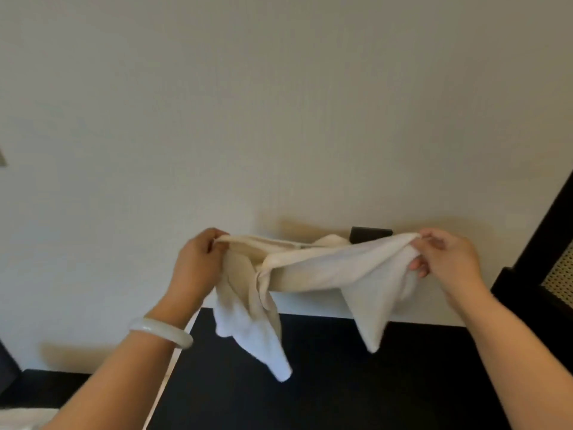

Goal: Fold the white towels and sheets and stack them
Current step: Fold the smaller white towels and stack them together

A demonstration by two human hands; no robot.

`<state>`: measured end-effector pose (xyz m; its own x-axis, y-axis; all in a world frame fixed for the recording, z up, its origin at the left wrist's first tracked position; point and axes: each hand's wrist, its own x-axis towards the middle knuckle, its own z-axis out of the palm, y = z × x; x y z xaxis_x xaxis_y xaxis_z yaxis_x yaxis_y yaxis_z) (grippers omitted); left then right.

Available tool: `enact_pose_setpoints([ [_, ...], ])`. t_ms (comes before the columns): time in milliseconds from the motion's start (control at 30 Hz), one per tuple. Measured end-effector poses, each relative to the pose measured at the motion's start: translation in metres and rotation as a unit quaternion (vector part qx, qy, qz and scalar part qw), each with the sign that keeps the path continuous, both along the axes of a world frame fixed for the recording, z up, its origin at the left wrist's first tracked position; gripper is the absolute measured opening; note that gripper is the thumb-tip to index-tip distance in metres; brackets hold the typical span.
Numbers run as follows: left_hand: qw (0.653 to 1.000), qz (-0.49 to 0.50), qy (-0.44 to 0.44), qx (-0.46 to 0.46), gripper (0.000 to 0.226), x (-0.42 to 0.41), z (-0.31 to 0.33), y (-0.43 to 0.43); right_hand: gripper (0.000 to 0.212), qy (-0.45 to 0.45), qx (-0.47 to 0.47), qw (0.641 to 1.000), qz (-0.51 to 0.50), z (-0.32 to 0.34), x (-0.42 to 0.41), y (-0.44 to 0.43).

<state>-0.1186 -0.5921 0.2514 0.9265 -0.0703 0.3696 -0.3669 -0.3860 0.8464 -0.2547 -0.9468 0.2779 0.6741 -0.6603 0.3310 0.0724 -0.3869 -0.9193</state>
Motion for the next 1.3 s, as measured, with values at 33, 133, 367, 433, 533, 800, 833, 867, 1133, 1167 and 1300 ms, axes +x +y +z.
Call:
enact_pose_setpoints([
  [33,1.0,-0.003,-0.008,0.001,0.025,0.002,0.007,0.003,0.02,-0.014,-0.012,1.0,-0.002,0.01,-0.003,-0.003],
  [133,0.997,-0.029,0.031,0.065,0.022,0.005,0.003,0.003,0.022,0.025,-0.019,0.999,0.02,0.005,-0.003,-0.009],
  [367,0.944,-0.061,0.137,0.295,0.018,-0.01,-0.085,0.022,0.019,0.539,-0.311,0.763,0.175,-0.098,-0.047,-0.027],
  [433,0.933,-0.078,0.154,0.316,0.018,-0.019,-0.107,0.027,0.016,0.637,-0.261,0.681,0.25,-0.131,-0.062,-0.023],
  [533,0.938,-0.093,0.156,0.295,0.019,-0.027,-0.123,0.022,0.02,0.652,-0.212,0.663,0.299,-0.156,-0.054,-0.011],
  [800,0.891,-0.064,0.225,0.39,0.02,-0.015,-0.137,0.037,0.021,0.389,-0.195,0.898,0.07,-0.184,0.027,-0.011],
  [833,0.877,-0.06,0.242,0.411,0.023,-0.013,-0.139,0.041,0.021,0.374,-0.185,0.907,0.058,-0.186,0.034,-0.015],
  [867,0.866,-0.052,0.25,0.431,0.021,-0.011,-0.14,0.045,0.02,0.365,-0.179,0.912,0.058,-0.189,0.04,-0.017],
  [1133,0.852,0.005,0.253,0.458,0.033,0.001,-0.142,0.048,0.032,0.451,-0.322,0.814,0.176,-0.213,0.083,-0.027],
  [1167,0.829,-0.008,0.278,0.485,0.041,-0.003,-0.145,0.047,0.032,0.466,-0.342,0.796,0.18,-0.215,0.087,-0.029],
  [1300,0.776,-0.025,0.288,0.561,0.024,-0.017,-0.163,0.044,0.005,0.483,-0.443,0.744,0.132,-0.209,0.085,-0.036],
])
